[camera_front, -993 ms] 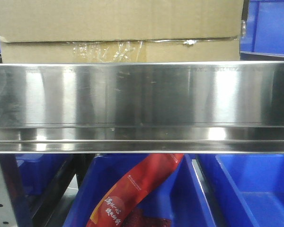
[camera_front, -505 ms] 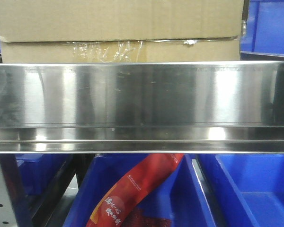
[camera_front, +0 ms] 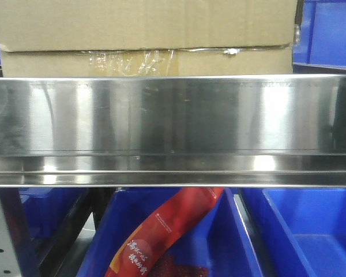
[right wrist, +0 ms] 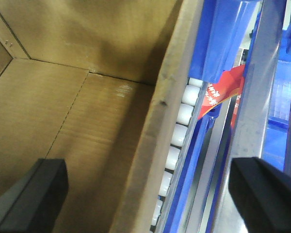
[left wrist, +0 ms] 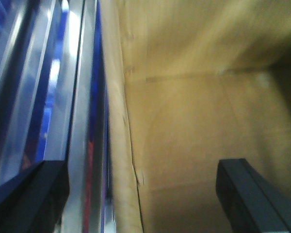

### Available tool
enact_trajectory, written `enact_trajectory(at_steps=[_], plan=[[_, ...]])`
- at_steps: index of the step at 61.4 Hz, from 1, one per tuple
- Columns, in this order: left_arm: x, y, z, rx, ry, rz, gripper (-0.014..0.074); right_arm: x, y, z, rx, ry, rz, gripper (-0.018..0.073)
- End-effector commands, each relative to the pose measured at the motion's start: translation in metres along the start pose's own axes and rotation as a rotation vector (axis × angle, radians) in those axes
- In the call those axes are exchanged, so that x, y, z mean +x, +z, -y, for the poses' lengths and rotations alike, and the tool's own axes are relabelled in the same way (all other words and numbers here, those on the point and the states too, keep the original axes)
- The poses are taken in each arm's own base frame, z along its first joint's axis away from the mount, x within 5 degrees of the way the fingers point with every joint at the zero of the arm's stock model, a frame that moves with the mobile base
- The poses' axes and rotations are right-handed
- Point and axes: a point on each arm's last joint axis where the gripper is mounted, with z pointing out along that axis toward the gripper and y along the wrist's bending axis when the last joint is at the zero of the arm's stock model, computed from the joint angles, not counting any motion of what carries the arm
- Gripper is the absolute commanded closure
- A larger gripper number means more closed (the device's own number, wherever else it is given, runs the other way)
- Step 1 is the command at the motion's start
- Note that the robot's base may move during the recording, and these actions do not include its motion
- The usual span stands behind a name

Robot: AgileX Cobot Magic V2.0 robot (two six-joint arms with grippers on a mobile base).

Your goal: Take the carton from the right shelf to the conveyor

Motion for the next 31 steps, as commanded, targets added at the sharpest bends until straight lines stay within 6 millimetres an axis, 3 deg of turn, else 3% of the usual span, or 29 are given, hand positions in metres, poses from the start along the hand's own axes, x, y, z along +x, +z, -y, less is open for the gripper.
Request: enact_trajectory(at_steps=[1,15,23,31], plan=[[-0.001,0.0,-0.003,-0.001,-0.002,0.005,0.0079,-0.004,-0.002,0.0,0.011,-0.015,0.031,0.0],[-0.001,0.001,-0.008,-0.006,-0.013,0.004,0.0106,-0.001,0.01,0.003,0.011,-0.009,-0.003,0.0034],[-0.001,0.001,-0.008,-0.006,-0.013,0.004,0.0312,0.001,0.014,0.004,0.009,-0.007,-0.028,0.0264],[-0.001,0.003,-0.007,-0.006,-0.013,-0.002,0.0598,0.002,0.014,0.004,0.008,-0.007,-0.041,0.0622]])
